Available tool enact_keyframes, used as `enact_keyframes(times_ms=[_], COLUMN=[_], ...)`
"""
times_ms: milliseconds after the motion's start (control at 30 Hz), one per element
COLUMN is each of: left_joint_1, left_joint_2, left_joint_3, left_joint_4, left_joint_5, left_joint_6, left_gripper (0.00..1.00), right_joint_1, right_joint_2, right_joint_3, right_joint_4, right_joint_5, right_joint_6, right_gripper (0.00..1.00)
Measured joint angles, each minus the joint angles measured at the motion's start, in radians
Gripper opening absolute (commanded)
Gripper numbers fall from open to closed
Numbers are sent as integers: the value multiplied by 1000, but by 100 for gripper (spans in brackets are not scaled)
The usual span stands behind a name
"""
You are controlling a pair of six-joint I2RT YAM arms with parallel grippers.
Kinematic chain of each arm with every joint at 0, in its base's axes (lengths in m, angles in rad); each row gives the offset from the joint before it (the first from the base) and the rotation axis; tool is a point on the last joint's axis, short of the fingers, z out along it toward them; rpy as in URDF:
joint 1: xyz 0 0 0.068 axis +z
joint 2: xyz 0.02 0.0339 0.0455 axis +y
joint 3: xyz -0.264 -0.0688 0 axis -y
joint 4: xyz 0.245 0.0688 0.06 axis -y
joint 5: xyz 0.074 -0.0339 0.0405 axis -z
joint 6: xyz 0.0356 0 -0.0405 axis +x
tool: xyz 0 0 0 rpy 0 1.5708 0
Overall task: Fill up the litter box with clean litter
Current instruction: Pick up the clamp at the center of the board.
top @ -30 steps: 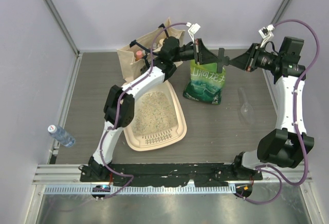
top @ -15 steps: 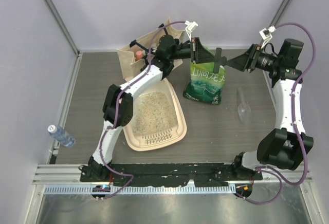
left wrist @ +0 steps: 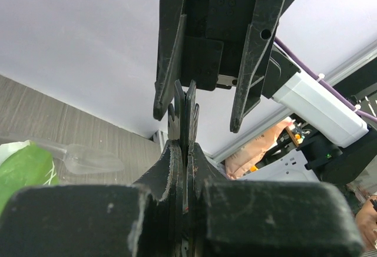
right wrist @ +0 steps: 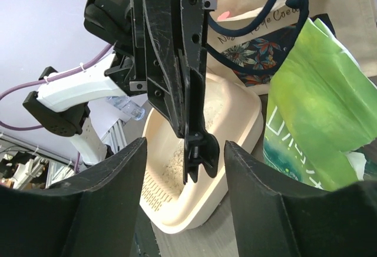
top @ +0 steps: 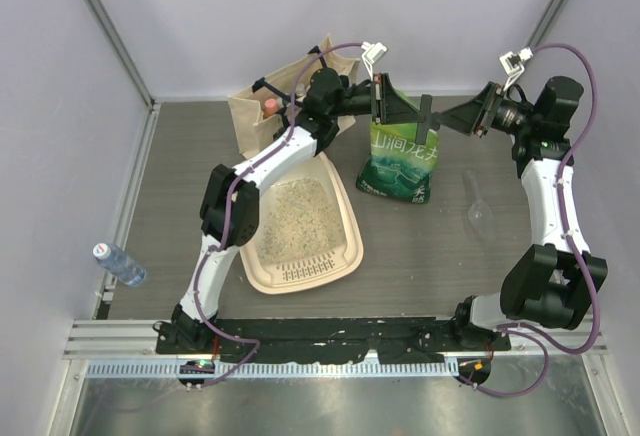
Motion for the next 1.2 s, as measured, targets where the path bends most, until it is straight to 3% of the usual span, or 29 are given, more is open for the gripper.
enact_keyframes(times_ms=[333,633,1200], left_joint_1=[0,0,1], left_joint_2=[0,0,0], left_joint_3=[5,5,23], left_joint_4=[5,3,-2], left_joint_5=[11,18,18], left_joint_6=[-20,-20,-19], left_gripper=[0,0,0], right_joint_1=[7,8,9], right_joint_2=[2,14,31], right_joint_3=[-11,-20,-23], right_joint_4=[75,83,85], right_joint_5=[-7,-33,-70], right_joint_6=[58,79,106], right_gripper=[45,45,37])
